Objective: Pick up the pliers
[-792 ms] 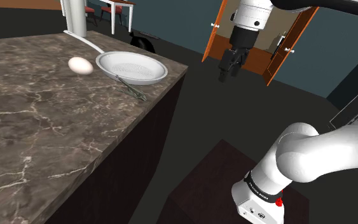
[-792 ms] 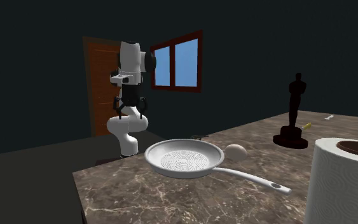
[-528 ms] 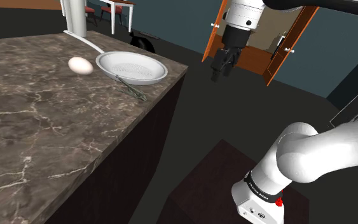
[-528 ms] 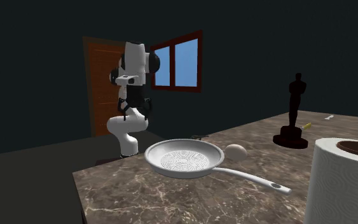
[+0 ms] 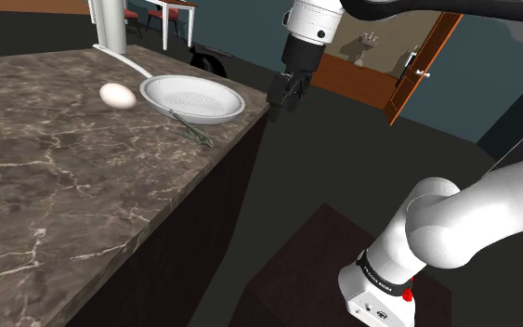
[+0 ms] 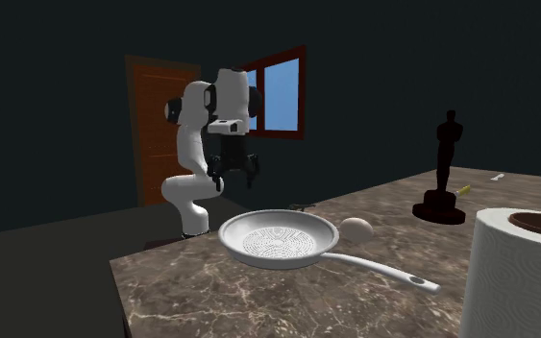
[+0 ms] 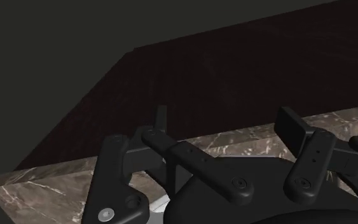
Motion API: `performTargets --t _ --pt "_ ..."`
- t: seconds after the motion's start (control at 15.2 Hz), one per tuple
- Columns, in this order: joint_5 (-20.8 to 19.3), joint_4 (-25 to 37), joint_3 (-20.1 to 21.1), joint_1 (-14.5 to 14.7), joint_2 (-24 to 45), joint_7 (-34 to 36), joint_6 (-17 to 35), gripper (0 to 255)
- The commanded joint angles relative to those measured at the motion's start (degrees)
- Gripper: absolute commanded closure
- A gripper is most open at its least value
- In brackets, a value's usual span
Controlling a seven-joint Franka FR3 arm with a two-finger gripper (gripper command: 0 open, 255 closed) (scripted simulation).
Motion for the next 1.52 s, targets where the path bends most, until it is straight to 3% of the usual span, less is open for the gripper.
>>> performTargets --t 0.0,0.86,1.45 --pt "0.32 1.77 1.40 0.81 3.06 0.22 2.32 0" --pt "-2.32 15.93 10.47 5.48 21.59 3.12 12.46 0" --pt "-2.50 10.70 10.68 5.58 22.20 3.38 18.26 0"
